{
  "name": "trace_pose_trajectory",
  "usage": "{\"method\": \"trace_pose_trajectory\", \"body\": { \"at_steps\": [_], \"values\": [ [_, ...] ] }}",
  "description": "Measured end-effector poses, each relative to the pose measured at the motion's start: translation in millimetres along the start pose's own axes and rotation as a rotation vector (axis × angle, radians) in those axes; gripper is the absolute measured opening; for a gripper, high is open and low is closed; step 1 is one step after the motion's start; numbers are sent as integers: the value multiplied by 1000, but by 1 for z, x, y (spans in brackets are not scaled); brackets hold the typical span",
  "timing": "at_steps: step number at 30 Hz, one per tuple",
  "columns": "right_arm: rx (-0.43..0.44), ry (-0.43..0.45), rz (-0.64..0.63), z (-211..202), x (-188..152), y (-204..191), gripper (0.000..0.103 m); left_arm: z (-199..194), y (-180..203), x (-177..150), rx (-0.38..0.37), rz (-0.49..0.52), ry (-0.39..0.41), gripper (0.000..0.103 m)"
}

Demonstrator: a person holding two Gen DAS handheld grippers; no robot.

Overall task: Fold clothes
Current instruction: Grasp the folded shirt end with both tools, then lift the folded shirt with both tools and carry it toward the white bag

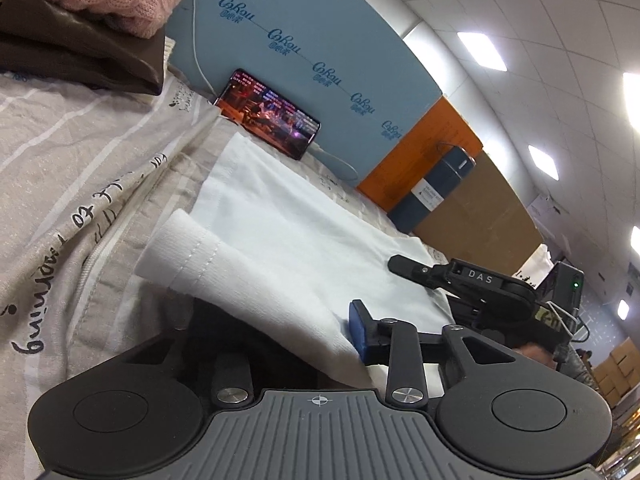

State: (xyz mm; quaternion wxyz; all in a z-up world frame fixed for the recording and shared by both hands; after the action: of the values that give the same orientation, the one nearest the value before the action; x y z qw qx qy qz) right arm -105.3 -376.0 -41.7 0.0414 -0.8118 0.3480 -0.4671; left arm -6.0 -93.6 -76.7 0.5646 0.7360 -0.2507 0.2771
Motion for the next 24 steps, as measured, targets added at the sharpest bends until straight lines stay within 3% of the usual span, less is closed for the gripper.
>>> {"method": "trace_pose_trajectory", "body": {
  "at_steps": [4, 8, 13, 18, 24],
  "values": [
    [24, 43, -6, -11, 5, -4, 17, -1, 11, 4, 12, 80, 17, 16],
    [42, 104, -17, -29, 15, -9, 14, 6, 27, 15, 6, 185, 12, 13],
    [21, 243, -54, -66, 34, -12, 13, 33, 56, 29, -12, 346, -25, 12],
    [-53, 371, -77, -100, 55, 10, 13, 78, 97, 38, -70, 531, -58, 12],
    [-197, 493, -97, -126, 84, 51, 13, 153, 135, 36, -116, 651, -72, 12]
  ]
}}
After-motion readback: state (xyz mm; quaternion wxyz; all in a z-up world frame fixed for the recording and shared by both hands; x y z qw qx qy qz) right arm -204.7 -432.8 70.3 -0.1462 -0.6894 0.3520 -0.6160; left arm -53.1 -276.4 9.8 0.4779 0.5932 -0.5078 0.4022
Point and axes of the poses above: each gripper's, at about its wrist camera, not at the fingertips, and z roughly the way its jaws point, y to its right, x to its top, the point moved 3 cm from there along z, roughly the way its jaws point, and after that the axes turned 14 degrees about -x, right-handed, at the moved point
